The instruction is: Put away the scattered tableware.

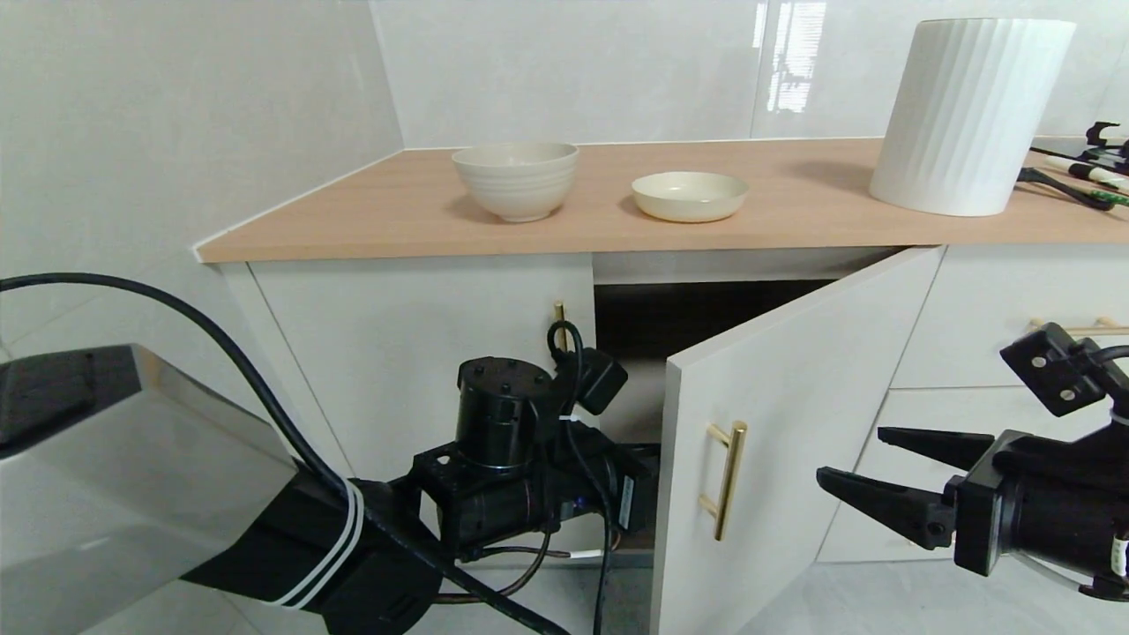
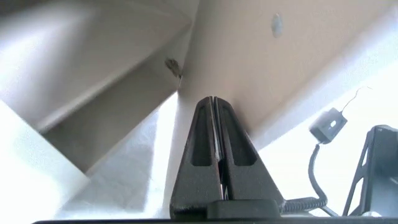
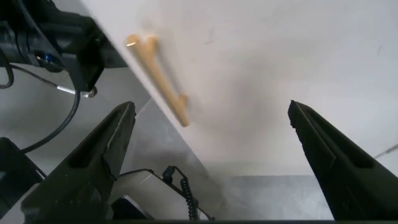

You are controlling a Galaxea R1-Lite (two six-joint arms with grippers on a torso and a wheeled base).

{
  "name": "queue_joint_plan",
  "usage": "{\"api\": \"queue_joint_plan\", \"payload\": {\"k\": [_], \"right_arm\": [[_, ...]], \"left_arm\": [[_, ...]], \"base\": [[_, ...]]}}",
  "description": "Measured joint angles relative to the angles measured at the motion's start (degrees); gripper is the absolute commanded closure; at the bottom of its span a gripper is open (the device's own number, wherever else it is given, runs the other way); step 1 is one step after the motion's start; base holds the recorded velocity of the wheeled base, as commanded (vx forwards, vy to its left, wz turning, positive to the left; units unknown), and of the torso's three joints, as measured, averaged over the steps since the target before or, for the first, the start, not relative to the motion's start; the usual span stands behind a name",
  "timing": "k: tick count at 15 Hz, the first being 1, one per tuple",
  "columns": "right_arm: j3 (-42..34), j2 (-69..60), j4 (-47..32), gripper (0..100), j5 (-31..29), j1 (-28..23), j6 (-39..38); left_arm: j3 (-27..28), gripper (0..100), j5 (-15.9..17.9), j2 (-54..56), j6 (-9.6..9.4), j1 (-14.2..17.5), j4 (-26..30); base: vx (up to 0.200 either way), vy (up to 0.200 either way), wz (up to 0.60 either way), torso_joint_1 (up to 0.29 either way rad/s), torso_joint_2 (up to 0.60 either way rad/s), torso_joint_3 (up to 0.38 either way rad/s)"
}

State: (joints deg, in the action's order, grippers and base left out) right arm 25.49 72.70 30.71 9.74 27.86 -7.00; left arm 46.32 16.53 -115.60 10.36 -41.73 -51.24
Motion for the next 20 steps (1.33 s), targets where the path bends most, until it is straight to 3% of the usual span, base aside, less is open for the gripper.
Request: {"api": "queue_joint_plan", "payload": {"k": [11, 15, 20], "right_arm": [[0.44, -3.69, -0.09, 0, -1.62, -0.02, 0.09], [1.38, -5.62, -0.06, 0, -2.0, 0.06, 0.13], [2.36, -7.38, -0.2, 0, -2.05, 0.0, 0.11]], "left_arm": [[3.12, 100, -0.13, -3.17, 0.09, -1.16, 0.28], [8.67, 100, -0.02, -3.83, 0.11, -1.9, 6.16], [9.81, 100, -0.04, -4.96, 0.2, -2.23, 6.4]], "base": [[-0.018, 0.0, 0.0, 0.0, 0.0, 0.0], [0.0, 0.0, 0.0, 0.0, 0.0, 0.0], [0.0, 0.0, 0.0, 0.0, 0.0, 0.0]]}}
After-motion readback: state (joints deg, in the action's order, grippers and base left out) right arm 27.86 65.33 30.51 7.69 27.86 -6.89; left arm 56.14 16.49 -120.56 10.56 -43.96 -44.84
